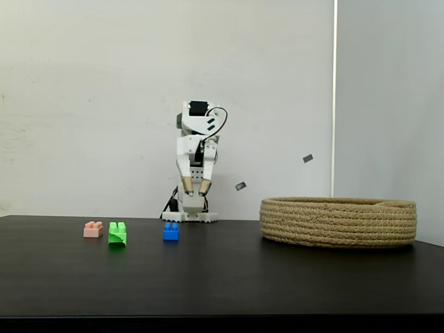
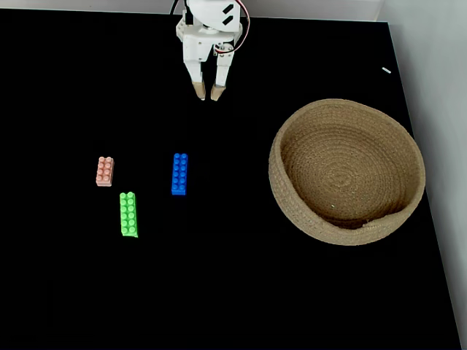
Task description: Place the lego blocks in the tray
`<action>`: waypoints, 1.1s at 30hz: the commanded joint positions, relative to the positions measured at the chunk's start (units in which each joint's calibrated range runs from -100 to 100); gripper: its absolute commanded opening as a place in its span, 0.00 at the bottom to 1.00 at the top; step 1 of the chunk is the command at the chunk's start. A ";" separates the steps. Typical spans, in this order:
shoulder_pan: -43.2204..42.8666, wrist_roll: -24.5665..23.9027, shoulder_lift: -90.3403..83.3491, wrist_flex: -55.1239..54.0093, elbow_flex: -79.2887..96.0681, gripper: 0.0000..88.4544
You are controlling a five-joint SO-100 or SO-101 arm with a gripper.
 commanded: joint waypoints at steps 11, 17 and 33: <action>11.20 3.32 27.73 -2.97 -22.23 0.28; 12.43 4.35 38.30 -7.05 -27.88 0.26; 10.95 6.59 54.64 -9.21 -39.83 0.26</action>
